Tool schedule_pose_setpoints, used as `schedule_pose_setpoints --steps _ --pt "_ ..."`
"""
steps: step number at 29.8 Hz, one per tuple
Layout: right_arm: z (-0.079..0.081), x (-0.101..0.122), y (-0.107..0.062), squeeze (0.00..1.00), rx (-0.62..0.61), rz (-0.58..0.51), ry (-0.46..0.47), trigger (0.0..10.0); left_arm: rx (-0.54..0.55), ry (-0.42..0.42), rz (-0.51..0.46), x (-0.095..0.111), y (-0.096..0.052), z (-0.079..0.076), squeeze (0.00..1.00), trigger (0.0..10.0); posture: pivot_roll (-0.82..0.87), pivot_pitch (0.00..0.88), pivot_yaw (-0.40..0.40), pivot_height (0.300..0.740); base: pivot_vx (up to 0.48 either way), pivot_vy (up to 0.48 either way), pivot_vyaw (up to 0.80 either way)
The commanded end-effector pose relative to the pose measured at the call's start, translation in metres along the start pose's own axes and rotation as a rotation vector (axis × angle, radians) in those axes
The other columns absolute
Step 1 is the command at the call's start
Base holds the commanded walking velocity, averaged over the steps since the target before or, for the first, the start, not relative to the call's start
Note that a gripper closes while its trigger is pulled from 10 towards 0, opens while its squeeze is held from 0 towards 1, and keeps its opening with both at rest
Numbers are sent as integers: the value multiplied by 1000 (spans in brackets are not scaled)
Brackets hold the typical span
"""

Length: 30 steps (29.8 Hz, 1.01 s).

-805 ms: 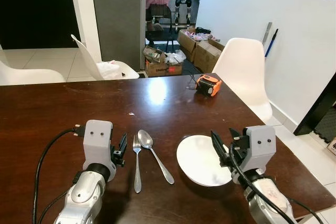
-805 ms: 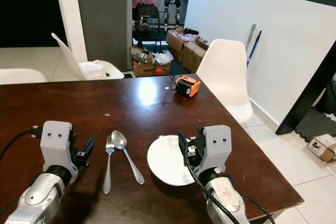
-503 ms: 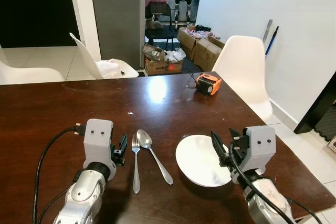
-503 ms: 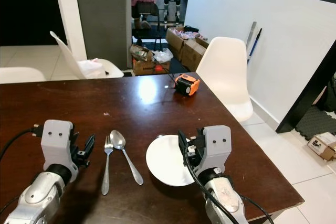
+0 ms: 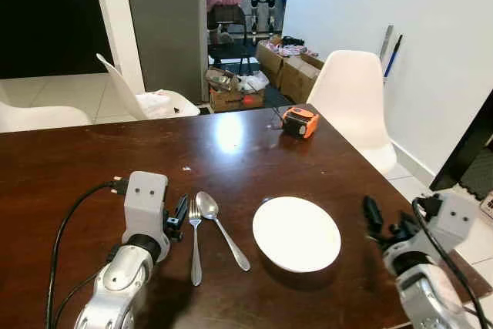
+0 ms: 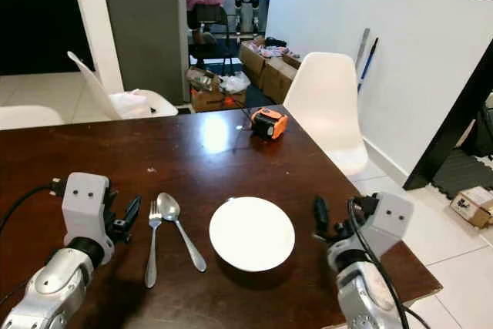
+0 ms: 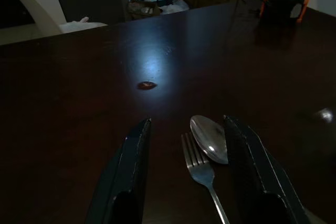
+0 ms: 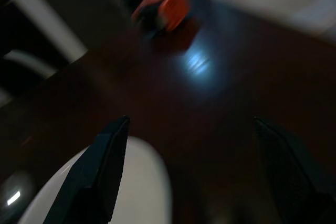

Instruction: Setting the table

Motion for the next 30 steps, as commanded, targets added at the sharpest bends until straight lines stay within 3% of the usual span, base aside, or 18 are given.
schedule_pose_setpoints --steps 1,7,17,19,30 --pt "4 -14 1 0 34 97 48 10000 1 14 19 -5 -2 2 0 10000 -26 114 82 740 0 0 0" --pt "12 -36 4 0 75 259 106 10000 6 22 23 -6 -4 4 0 10000 -9 116 78 740 0 0 0" --pt "-1 -56 9 0 -27 369 128 10000 9 26 23 -6 -6 5 0 10000 6 116 77 740 0 0 0" --pt "-4 -61 9 0 -48 394 134 0 9 28 24 -6 -6 5 0 10000 6 116 78 740 0 0 0" --pt "-9 -63 10 0 -67 404 164 0 8 28 23 -5 -6 5 0 10000 6 116 78 740 0 0 0"
Point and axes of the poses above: a point about 5 cm out from each wrist's last joint towards the gripper, its own y axis pointing out of the wrist towards the gripper, its own x axis along the axis of the wrist's last joint, z = x × y, the point moved 1 cm from there along y, pointing out of the wrist towards the gripper, and after that the axes turned 9 degrees about y, right-handed, at the moved point
